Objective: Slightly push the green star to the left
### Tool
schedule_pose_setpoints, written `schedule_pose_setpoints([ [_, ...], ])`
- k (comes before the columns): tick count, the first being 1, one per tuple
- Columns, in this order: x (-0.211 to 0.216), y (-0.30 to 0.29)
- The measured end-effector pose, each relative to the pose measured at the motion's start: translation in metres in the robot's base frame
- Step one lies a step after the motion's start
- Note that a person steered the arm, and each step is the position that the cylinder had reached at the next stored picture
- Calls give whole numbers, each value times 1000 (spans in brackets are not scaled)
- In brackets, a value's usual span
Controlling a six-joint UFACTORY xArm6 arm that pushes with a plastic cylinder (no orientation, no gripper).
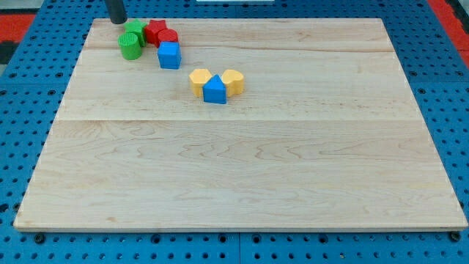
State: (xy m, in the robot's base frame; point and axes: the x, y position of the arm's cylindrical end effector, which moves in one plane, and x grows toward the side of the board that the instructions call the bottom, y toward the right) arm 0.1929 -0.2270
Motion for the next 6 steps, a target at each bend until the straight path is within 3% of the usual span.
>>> schedule_pose_setpoints([
  [3,61,125],
  [5,62,108],
  [6,85,108],
])
